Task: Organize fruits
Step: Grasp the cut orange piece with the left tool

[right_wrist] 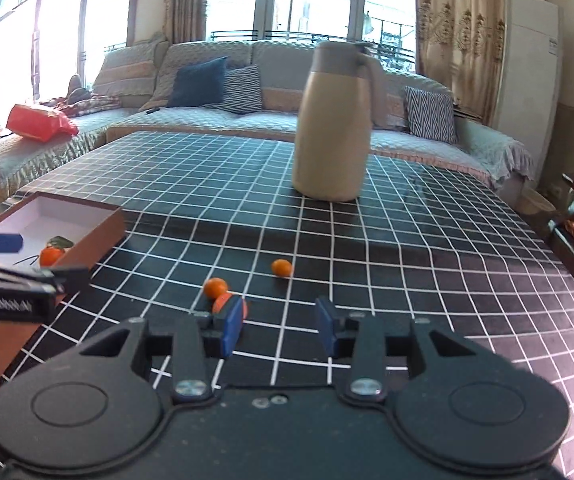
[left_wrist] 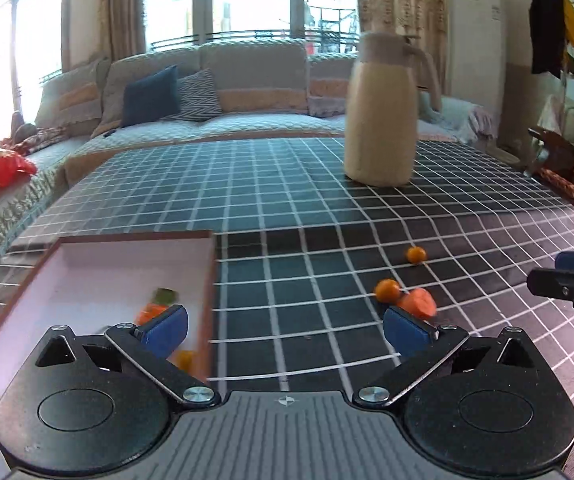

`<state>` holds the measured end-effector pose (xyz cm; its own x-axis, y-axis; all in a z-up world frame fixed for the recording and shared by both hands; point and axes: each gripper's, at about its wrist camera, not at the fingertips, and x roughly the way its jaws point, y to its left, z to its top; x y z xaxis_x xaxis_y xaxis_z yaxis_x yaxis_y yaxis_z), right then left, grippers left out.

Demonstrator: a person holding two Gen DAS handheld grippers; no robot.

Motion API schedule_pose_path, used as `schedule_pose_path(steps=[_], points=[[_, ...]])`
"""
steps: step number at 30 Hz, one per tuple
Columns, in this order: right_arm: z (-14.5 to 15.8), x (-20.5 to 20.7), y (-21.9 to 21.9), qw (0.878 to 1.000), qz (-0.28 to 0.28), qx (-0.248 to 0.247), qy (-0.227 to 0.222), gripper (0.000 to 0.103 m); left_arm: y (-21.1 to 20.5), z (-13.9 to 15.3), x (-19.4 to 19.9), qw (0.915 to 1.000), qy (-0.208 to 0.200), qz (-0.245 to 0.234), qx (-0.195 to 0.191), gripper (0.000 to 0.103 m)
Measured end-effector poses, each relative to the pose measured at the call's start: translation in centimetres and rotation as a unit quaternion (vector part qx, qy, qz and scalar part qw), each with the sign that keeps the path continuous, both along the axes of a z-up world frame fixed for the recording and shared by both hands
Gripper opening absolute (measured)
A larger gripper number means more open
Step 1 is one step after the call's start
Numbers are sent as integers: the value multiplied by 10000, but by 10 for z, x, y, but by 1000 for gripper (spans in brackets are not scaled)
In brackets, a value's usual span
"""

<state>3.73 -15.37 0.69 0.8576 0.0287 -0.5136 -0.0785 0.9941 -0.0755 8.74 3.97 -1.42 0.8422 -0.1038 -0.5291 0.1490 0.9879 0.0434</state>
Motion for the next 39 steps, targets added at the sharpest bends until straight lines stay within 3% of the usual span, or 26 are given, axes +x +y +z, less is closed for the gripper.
schedule_pose_path(steps=[6,14,25,27,29,33,39], points=[[-3,-2,-19,9999,-68,117,-45,39,-48,-20,7,9995,247,-131,-119,103],[-6,-5,-52,9994,-266,207,-70,39,-109,-36,16,9995,257,-147,-61,103],[-4,-9,-82,9983,-443,352,-105,39,-136,-54,37,9991,412,128,21,100],[-4,-9,-83,9982,-458,354,-125,39,-139,-55,41,9989,446,146,39,96],[-4,-10,-85,9982,-458,368,-132,39,-140,-57,45,9984,548,126,3,86],[-7,-10,-90,9979,-515,380,-113,39,-141,-57,47,9986,523,105,29,84],[-7,-10,-97,9972,-638,387,-102,39,-143,-55,50,9988,479,70,6,62]])
